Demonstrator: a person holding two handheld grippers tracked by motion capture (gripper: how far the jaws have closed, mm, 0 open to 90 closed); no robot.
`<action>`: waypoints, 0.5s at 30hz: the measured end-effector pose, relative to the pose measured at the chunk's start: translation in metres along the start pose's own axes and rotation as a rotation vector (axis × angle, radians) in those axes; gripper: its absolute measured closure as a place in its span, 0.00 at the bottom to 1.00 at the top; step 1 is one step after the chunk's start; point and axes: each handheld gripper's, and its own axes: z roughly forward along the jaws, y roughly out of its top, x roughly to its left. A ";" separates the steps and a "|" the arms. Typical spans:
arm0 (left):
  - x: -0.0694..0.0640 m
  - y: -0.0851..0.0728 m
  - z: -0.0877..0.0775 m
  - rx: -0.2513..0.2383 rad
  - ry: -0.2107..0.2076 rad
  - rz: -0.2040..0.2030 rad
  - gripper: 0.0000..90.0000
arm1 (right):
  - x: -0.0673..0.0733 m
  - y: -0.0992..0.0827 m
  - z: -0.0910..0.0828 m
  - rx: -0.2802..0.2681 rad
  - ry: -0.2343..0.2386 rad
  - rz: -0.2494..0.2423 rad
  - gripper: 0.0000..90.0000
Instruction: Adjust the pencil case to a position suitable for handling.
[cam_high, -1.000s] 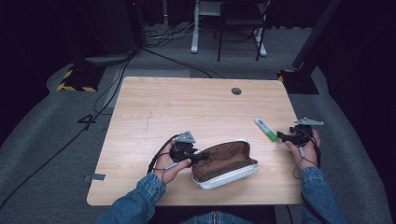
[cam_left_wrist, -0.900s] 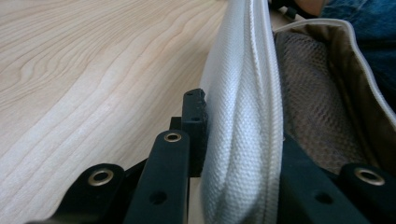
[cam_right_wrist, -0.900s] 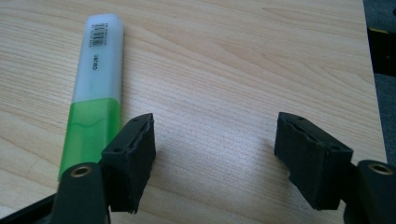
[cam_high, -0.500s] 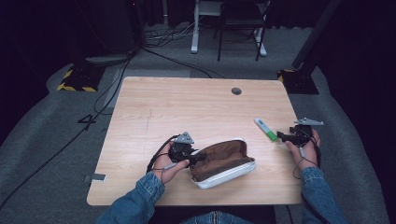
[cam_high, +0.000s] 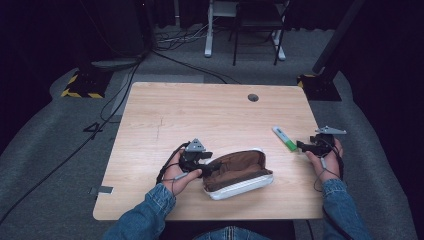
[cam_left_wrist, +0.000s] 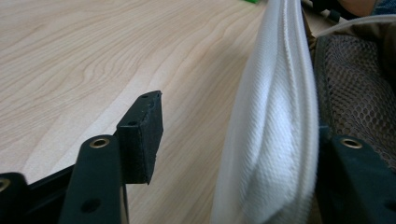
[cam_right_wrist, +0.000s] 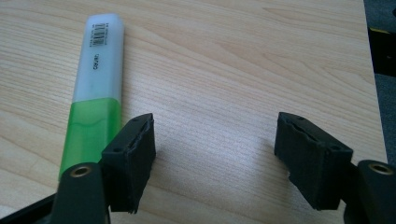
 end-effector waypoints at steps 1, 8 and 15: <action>0.000 0.000 0.000 -0.003 0.003 0.001 0.43 | 0.000 0.000 0.000 0.000 0.000 0.000 0.32; -0.003 0.003 -0.004 -0.031 0.000 0.007 0.35 | 0.000 0.000 0.000 0.001 0.003 -0.002 0.32; -0.003 0.006 -0.011 -0.047 0.015 0.017 0.33 | 0.000 -0.001 -0.002 -0.006 0.012 -0.002 0.41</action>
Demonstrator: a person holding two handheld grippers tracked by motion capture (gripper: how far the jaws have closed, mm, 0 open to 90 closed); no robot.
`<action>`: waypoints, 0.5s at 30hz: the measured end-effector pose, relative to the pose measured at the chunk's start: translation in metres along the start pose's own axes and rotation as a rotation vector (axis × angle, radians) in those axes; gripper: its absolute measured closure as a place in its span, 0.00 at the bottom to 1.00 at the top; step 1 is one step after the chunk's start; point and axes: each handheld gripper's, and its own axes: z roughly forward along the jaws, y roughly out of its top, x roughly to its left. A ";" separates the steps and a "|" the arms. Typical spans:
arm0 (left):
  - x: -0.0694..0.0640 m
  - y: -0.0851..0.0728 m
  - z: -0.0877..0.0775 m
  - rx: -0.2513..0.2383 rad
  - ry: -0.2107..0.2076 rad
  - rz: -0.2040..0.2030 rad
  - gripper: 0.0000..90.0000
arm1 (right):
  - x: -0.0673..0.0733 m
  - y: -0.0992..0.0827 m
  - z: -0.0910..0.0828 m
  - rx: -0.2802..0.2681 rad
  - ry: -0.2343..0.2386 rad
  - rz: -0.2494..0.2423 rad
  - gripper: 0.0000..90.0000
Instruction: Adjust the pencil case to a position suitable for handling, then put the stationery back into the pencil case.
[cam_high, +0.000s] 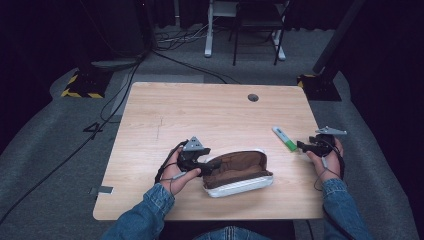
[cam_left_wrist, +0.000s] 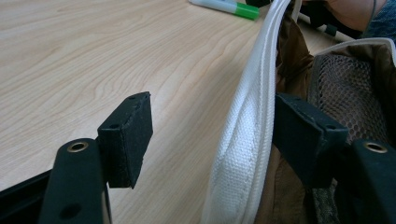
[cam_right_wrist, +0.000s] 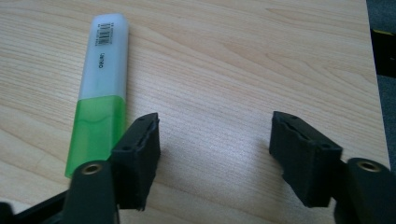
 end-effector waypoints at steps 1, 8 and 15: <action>0.000 0.001 -0.002 -0.002 0.005 0.002 0.33 | 0.000 0.000 -0.001 -0.002 0.006 0.005 0.43; -0.007 0.005 -0.017 -0.012 0.039 0.051 0.32 | 0.003 0.011 -0.016 -0.035 0.031 0.023 0.46; -0.014 0.002 -0.036 -0.012 0.061 0.085 0.30 | 0.014 0.023 -0.026 -0.052 0.066 0.013 0.43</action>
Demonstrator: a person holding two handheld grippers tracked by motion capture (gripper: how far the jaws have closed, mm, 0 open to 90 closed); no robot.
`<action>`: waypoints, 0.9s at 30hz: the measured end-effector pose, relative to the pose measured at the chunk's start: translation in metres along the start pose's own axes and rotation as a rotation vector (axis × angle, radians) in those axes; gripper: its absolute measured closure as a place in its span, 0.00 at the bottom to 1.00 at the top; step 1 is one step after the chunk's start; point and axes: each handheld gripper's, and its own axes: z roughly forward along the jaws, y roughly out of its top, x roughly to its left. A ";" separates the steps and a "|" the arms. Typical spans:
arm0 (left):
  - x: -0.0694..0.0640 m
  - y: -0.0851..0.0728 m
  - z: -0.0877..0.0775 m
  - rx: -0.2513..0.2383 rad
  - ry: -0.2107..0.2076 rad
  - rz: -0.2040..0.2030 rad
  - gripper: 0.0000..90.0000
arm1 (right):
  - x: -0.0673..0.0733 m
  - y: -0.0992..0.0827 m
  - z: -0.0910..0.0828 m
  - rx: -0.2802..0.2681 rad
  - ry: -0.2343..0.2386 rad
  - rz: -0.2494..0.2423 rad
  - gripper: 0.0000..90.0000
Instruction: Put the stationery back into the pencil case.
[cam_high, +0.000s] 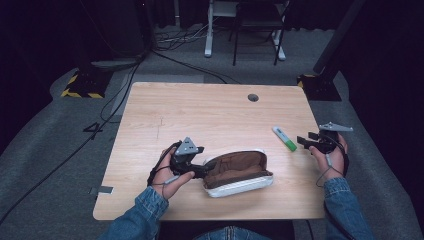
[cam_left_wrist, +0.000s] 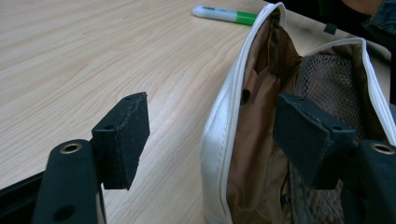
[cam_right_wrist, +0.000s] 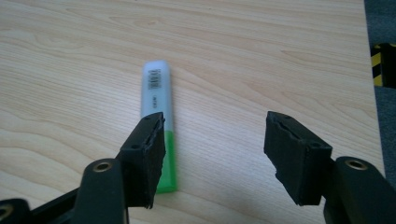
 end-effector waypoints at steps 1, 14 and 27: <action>-0.001 -0.001 -0.003 0.000 0.008 0.004 0.30 | 0.002 0.001 0.000 0.004 0.005 0.001 0.43; 0.012 -0.025 -0.040 0.033 0.055 -0.015 0.28 | 0.029 0.018 0.012 0.131 0.060 -0.055 0.52; 0.024 -0.045 -0.054 0.121 0.077 -0.034 0.21 | 0.036 0.023 0.038 0.213 0.051 -0.098 0.56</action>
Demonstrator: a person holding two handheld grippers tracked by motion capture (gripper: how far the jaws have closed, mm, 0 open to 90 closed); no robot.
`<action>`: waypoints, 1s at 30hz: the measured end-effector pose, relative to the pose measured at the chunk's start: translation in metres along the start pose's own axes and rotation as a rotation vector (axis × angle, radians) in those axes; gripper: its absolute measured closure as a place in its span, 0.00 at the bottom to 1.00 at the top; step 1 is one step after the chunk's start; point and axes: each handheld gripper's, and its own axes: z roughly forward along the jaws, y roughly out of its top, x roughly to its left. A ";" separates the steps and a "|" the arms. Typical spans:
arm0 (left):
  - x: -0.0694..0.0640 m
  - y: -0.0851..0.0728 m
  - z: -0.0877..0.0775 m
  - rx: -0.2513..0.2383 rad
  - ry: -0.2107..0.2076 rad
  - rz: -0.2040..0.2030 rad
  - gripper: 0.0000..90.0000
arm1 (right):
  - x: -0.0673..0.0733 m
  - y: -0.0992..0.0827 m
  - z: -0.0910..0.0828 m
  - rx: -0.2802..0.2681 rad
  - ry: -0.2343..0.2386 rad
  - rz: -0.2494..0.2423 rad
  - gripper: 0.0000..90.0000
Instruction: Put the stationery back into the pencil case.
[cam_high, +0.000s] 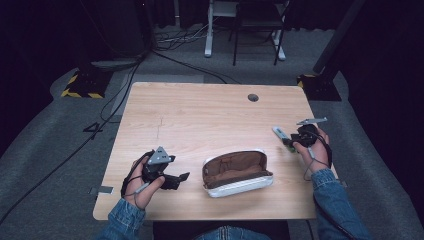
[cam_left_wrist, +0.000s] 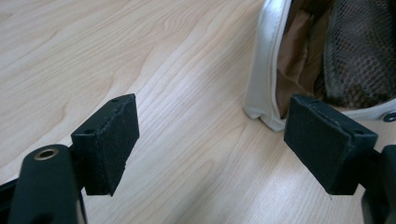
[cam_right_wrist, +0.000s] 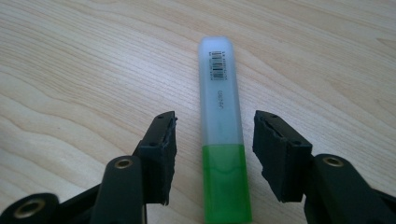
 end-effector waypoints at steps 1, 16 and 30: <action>0.001 -0.002 -0.001 0.006 0.003 -0.002 0.20 | 0.000 0.001 0.002 0.004 -0.005 -0.004 0.56; 0.013 -0.025 -0.007 0.084 0.080 -0.020 0.20 | -0.003 0.007 0.021 0.055 -0.019 -0.007 0.66; 0.031 -0.041 -0.002 0.127 0.129 -0.054 0.19 | 0.000 0.008 0.018 0.055 -0.021 -0.014 0.74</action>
